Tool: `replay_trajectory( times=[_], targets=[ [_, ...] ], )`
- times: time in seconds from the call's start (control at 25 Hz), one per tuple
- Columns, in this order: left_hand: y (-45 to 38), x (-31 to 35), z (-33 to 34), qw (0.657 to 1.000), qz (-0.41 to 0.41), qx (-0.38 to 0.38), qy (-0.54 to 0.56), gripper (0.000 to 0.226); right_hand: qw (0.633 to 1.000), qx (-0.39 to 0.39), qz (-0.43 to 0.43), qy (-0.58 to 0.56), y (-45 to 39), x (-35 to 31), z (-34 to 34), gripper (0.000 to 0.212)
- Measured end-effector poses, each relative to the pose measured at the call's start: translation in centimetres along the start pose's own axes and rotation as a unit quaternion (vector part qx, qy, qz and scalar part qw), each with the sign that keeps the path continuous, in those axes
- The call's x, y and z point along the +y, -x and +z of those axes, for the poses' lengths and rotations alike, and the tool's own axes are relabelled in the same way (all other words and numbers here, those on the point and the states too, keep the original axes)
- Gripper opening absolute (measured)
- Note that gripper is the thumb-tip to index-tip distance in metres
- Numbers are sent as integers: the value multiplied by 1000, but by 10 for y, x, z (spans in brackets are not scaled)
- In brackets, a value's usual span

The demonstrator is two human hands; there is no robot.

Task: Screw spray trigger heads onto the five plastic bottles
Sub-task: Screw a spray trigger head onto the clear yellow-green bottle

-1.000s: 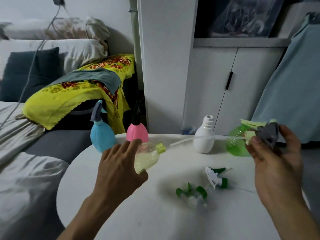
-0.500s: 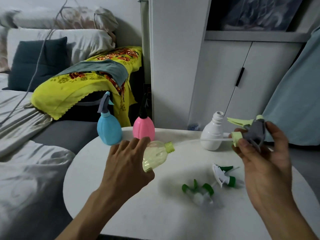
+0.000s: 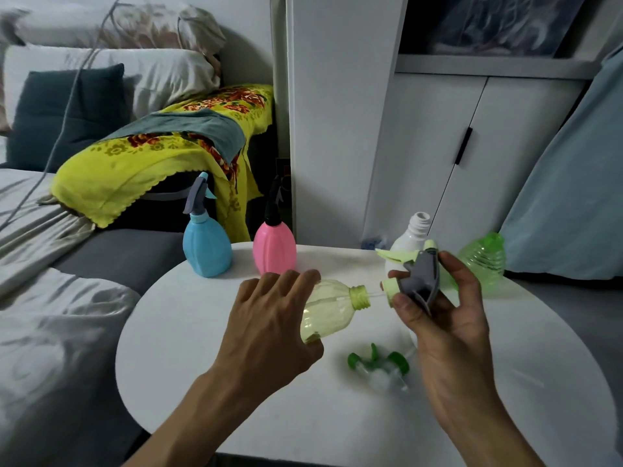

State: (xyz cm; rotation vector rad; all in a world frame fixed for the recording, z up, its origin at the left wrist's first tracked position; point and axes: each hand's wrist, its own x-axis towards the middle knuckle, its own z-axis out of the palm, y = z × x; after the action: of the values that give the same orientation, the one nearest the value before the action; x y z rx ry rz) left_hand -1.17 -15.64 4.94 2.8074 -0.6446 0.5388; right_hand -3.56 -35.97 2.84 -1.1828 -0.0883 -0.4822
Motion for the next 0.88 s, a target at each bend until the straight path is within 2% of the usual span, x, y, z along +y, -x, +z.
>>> replay_trajectory(
  times=[0.44,0.68,0.76,0.8,0.84,0.88],
  targets=[
    [2,3,1,1000,10,-2,-10,79,1000,14,17,-10,9,5,11,77],
    [3,2,0,1000,6,-2,-17,80,1000,-14,21,11,15,9,13,74],
    [4,1,0,999,14,-5,-28,79,995,-16,16,95,16,8,11,68],
    [4,0,-1,999,18,-7,-34,78,984,-18,2,179,15,7,9,62],
    [4,-1,-1,999,19,-8,-40,78,957,-18,-27,289,14,6,6,53],
    [5,-2,-2,999,20,-7,-47,77,907,-15,-71,414,12,6,4,48]
  ],
)
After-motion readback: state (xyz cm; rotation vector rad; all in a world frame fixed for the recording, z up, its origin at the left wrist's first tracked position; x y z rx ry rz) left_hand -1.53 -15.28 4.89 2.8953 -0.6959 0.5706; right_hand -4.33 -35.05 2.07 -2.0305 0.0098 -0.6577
